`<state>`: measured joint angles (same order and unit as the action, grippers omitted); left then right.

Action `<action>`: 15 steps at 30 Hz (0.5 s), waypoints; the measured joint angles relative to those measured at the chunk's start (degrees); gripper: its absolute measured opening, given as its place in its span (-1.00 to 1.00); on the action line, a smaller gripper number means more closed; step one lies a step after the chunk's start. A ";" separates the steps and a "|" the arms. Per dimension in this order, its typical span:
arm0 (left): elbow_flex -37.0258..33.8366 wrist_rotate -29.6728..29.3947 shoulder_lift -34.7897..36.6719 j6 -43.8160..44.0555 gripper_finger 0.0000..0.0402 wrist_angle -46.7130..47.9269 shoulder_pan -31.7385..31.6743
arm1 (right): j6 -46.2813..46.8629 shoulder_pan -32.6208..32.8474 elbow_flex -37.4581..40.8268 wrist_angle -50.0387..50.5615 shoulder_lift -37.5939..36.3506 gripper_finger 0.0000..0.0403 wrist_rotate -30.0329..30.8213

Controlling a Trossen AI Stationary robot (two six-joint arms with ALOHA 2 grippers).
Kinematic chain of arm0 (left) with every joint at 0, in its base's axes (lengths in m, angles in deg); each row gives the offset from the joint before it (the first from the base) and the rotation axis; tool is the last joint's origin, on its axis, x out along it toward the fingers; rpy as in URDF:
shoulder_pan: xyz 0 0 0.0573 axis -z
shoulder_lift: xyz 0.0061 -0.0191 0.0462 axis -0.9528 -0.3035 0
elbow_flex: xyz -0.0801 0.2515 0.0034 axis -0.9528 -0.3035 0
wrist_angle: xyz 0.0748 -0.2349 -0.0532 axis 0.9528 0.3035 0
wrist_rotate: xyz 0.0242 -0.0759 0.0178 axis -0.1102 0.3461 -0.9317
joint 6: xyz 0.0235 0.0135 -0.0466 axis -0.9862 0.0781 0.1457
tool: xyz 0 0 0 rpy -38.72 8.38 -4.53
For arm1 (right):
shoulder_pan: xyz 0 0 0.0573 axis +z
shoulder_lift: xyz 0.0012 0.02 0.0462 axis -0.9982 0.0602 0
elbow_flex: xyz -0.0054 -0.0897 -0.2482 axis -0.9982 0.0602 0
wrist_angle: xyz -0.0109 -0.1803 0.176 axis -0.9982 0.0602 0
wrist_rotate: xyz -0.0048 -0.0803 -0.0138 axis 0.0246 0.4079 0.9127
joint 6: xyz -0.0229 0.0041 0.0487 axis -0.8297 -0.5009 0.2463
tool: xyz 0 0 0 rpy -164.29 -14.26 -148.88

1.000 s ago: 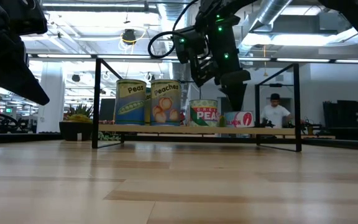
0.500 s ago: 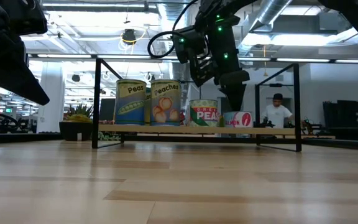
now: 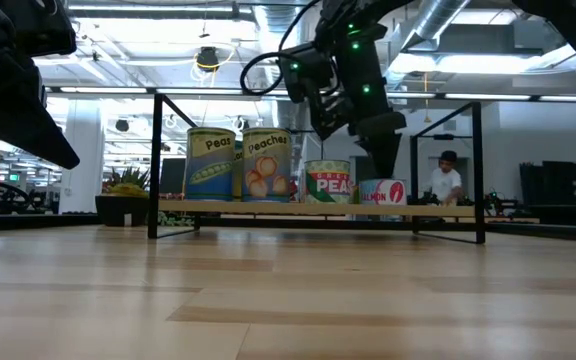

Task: Pick and place cans onto a shelf
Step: Return to Home Position

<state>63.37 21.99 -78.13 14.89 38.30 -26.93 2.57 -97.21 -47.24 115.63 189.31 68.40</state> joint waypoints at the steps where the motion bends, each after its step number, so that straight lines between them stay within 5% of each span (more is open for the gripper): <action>1: 0.00 0.00 0.00 0.00 -1.00 0.01 0.00 | 0.01 0.00 0.00 0.73 0.00 -0.33 0.04; 15: 0.00 0.00 0.00 0.00 -1.00 0.01 -0.01 | 2.66 0.33 -7.76 6.41 -0.02 -0.45 -0.36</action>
<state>63.37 21.99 -78.13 14.89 38.31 -26.94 5.24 -96.88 -55.00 122.05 189.29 68.04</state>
